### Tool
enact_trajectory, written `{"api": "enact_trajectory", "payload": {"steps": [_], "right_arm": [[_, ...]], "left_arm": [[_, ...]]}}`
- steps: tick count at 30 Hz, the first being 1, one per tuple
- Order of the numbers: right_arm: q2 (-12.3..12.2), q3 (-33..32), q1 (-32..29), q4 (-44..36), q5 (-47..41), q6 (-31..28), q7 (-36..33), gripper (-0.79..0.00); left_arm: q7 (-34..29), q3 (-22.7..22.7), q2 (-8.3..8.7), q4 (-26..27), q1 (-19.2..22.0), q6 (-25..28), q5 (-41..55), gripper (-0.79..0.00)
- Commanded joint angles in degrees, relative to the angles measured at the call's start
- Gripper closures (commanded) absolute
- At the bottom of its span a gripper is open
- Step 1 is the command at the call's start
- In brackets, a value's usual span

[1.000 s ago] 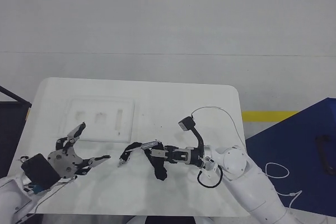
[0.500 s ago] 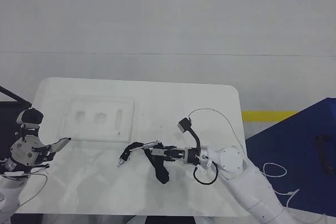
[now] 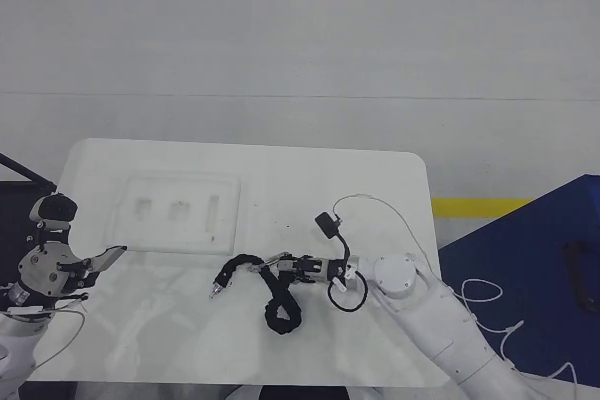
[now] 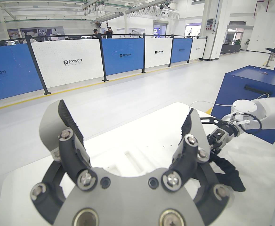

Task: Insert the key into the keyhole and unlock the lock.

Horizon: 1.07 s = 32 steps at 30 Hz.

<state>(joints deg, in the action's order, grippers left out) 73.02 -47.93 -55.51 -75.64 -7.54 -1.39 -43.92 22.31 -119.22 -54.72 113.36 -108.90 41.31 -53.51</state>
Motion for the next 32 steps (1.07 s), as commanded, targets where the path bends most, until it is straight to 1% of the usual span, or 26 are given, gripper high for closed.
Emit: {"api": "enact_trajectory", "payload": {"steps": [1,3,5,6,9,11,15,17,32], "right_arm": [[-0.25,-0.63,-0.87,-1.74,2.64,-0.22,2.98,-0.785],[-0.78,-1.98,-2.12,-4.67,6.42,-1.04,6.17,-0.785],[-1.53,-4.28,-4.52,-8.88,11.06,-1.67,11.56,-0.785],[-1.98,-6.04,-6.00,-11.49,13.93,-1.71,15.37,-0.785],[-3.22,-10.23,-12.22,-20.23,19.85,-2.90,22.36,-0.785],[-4.00,-13.13,-16.47,-25.98,23.75,-5.34,26.08,-0.785],[-5.25,-18.56,-24.18,-33.77,29.82,-10.19,31.03,-0.785],[-5.63,-20.32,-26.26,-35.08,29.71,-12.55,30.59,-0.785],[-5.63,-20.32,-26.26,-35.08,29.71,-12.54,30.58,-0.785]], "left_arm": [[0.00,0.00,0.00,0.00,0.00,0.00,0.00,-0.785],[0.00,0.00,0.00,0.00,0.00,0.00,0.00,-0.785],[0.00,0.00,0.00,0.00,0.00,0.00,0.00,-0.785],[0.00,0.00,0.00,0.00,0.00,0.00,0.00,-0.785],[0.00,0.00,0.00,0.00,0.00,0.00,0.00,-0.785],[0.00,0.00,0.00,0.00,0.00,0.00,0.00,-0.785],[0.00,0.00,0.00,0.00,0.00,0.00,0.00,-0.785],[0.00,0.00,0.00,0.00,0.00,0.00,0.00,-0.785],[0.00,0.00,0.00,0.00,0.00,0.00,0.00,-0.784]]}}
